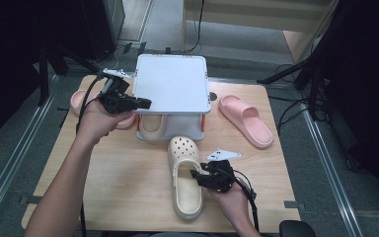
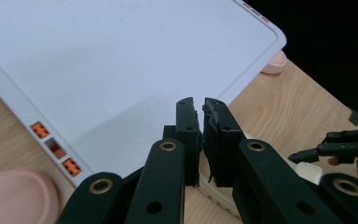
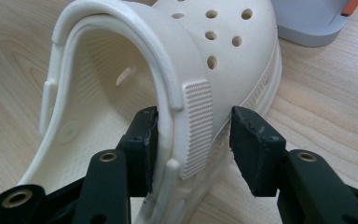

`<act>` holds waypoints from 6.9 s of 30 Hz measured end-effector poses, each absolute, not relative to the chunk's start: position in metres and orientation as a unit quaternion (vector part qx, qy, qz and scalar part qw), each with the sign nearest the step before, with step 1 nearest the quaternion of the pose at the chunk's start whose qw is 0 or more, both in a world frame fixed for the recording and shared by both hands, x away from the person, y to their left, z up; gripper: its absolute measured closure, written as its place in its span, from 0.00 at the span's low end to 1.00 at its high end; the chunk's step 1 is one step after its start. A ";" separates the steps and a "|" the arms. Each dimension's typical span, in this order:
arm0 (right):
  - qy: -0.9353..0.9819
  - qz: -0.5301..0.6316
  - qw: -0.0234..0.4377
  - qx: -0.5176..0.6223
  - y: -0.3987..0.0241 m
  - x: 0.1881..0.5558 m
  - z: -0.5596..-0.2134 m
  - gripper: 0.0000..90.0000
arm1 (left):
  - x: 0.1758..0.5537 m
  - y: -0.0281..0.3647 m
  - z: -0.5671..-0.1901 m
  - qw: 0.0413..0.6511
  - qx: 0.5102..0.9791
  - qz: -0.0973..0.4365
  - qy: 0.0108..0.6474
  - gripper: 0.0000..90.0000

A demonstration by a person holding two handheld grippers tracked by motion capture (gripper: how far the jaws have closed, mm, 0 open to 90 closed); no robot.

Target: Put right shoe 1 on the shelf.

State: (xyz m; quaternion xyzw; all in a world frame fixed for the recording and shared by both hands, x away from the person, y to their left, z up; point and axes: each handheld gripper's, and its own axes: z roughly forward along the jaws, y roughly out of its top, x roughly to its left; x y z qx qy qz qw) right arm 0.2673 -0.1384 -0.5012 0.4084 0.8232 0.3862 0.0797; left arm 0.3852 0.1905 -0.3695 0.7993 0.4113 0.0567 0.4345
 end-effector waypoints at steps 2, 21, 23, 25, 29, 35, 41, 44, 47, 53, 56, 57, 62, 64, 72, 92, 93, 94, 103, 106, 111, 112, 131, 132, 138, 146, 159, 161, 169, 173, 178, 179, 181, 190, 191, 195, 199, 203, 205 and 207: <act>0.821 0.386 0.083 0.412 -0.137 0.268 -0.503 0.57 | 0.387 0.193 -0.372 0.430 0.799 0.067 0.415 0.94; 0.812 0.382 0.125 0.424 -0.138 0.281 -0.496 0.84 | 0.392 0.195 -0.382 0.415 0.806 0.082 0.413 0.94; 0.810 0.383 0.115 0.430 -0.139 0.284 -0.492 0.85 | 0.392 0.195 -0.382 0.415 0.807 0.084 0.412 0.95; 0.806 0.386 0.105 0.436 -0.140 0.286 -0.488 0.85 | 0.392 0.195 -0.382 0.414 0.808 0.086 0.411 0.95; 0.806 0.385 0.119 0.434 -0.140 0.290 -0.481 0.85 | 0.392 0.195 -0.382 0.414 0.808 0.086 0.410 0.94; 0.795 0.393 0.137 0.442 -0.146 0.306 -0.466 0.85 | 0.392 0.195 -0.382 0.415 0.808 0.083 0.410 0.94; 0.789 0.389 0.153 0.450 -0.144 0.331 -0.458 0.85 | 0.393 0.194 -0.382 0.418 0.807 0.079 0.409 0.94; 0.785 0.388 0.154 0.457 -0.139 0.343 -0.458 0.85 | 0.393 0.195 -0.382 0.419 0.808 0.077 0.408 0.94; 0.782 0.386 0.158 0.463 -0.133 0.354 -0.461 0.85 | 0.393 0.195 -0.383 0.421 0.806 0.075 0.409 0.94; 0.776 0.376 0.165 0.478 -0.122 0.365 -0.473 0.84 | 0.393 0.195 -0.383 0.422 0.805 0.074 0.411 0.94; 0.775 0.372 0.169 0.482 -0.119 0.366 -0.480 0.83 | 0.393 0.195 -0.383 0.422 0.805 0.074 0.411 0.94; 0.776 0.371 0.171 0.481 -0.119 0.367 -0.482 0.83 | 0.393 0.195 -0.383 0.421 0.805 0.075 0.411 0.94; 0.775 0.377 0.162 0.481 -0.120 0.365 -0.485 0.77 | 0.393 0.195 -0.383 0.421 0.805 0.075 0.411 0.94; 0.777 0.379 0.154 0.479 -0.121 0.364 -0.484 0.74 | 0.393 0.195 -0.383 0.421 0.805 0.076 0.411 0.94; 0.781 0.395 0.154 0.458 -0.134 0.342 -0.472 0.62 | 0.392 0.195 -0.383 0.422 0.804 0.075 0.412 0.94; 0.799 0.422 0.127 0.410 -0.170 0.272 -0.483 0.91 | 0.393 0.195 -0.383 0.424 0.804 0.075 0.411 0.94; 0.800 0.421 0.126 0.408 -0.170 0.269 -0.485 0.93 | 0.393 0.195 -0.383 0.424 0.804 0.074 0.411 0.94; 0.800 0.421 0.124 0.409 -0.170 0.266 -0.487 0.95 | 0.393 0.195 -0.384 0.425 0.803 0.073 0.411 0.94; 0.822 0.397 0.103 0.395 -0.169 0.246 -0.507 1.00 | 0.395 0.196 -0.385 0.431 0.803 0.071 0.404 0.95; 0.828 0.386 0.098 0.395 -0.167 0.242 -0.512 1.00 | 0.396 0.196 -0.386 0.434 0.802 0.067 0.405 0.95; 0.837 0.369 0.097 0.392 -0.163 0.242 -0.520 1.00 | 0.396 0.196 -0.386 0.435 0.801 0.069 0.405 0.95; 0.838 0.370 0.097 0.389 -0.162 0.243 -0.520 1.00 | 0.395 0.196 -0.386 0.434 0.802 0.069 0.405 0.95; 0.834 0.396 0.106 0.370 -0.128 0.278 -0.510 1.00 | 0.394 0.197 -0.387 0.437 0.801 0.067 0.405 0.96; 0.833 0.397 0.104 0.371 -0.126 0.281 -0.510 1.00 | 0.395 0.197 -0.387 0.437 0.801 0.067 0.404 0.96; 0.830 0.403 0.105 0.371 -0.115 0.301 -0.511 1.00 | 0.395 0.197 -0.387 0.438 0.801 0.066 0.403 0.96; 0.824 0.407 0.117 0.377 -0.104 0.329 -0.509 1.00 | 0.394 0.196 -0.387 0.439 0.801 0.064 0.402 0.96; 0.818 0.413 0.112 0.384 -0.097 0.359 -0.513 1.00 | 0.394 0.197 -0.387 0.441 0.800 0.063 0.401 0.96; 0.817 0.411 0.106 0.390 -0.098 0.358 -0.513 0.99 | 0.393 0.198 -0.389 0.448 0.795 0.062 0.404 0.96; 0.822 0.423 0.100 0.369 -0.113 0.345 -0.496 0.92 | 0.385 0.203 -0.380 0.442 0.788 0.065 0.424 0.87; 0.832 0.426 0.088 0.345 -0.125 0.337 -0.489 0.82 | 0.378 0.211 -0.372 0.441 0.780 0.076 0.438 0.77; 0.835 0.439 0.085 0.320 -0.140 0.328 -0.485 0.75 | 0.368 0.219 -0.368 0.440 0.775 0.090 0.445 0.68; 0.838 0.439 0.087 0.313 -0.142 0.327 -0.484 0.73 | 0.366 0.221 -0.368 0.438 0.774 0.096 0.446 0.67; 0.840 0.442 0.085 0.304 -0.146 0.325 -0.481 0.70 | 0.364 0.226 -0.368 0.436 0.773 0.102 0.450 0.65; 0.839 0.449 0.087 0.295 -0.165 0.319 -0.470 0.67 | 0.350 0.247 -0.368 0.442 0.754 0.126 0.469 0.76; 0.837 0.452 0.085 0.296 -0.168 0.319 -0.469 0.67 | 0.349 0.249 -0.369 0.442 0.753 0.126 0.471 0.78; 0.839 0.450 0.086 0.295 -0.179 0.320 -0.467 0.67 | 0.347 0.260 -0.375 0.434 0.750 0.131 0.482 0.84; 0.834 0.452 0.085 0.305 -0.189 0.323 -0.466 0.68 | 0.348 0.271 -0.386 0.424 0.741 0.139 0.502 0.92; 0.830 0.455 0.083 0.311 -0.190 0.329 -0.467 0.69 | 0.351 0.277 -0.396 0.410 0.742 0.137 0.512 0.97; 0.832 0.454 0.085 0.307 -0.189 0.331 -0.468 0.69 | 0.354 0.282 -0.403 0.407 0.740 0.136 0.518 0.99; 0.833 0.451 0.086 0.307 -0.189 0.332 -0.468 0.69 | 0.357 0.285 -0.409 0.408 0.735 0.136 0.524 0.99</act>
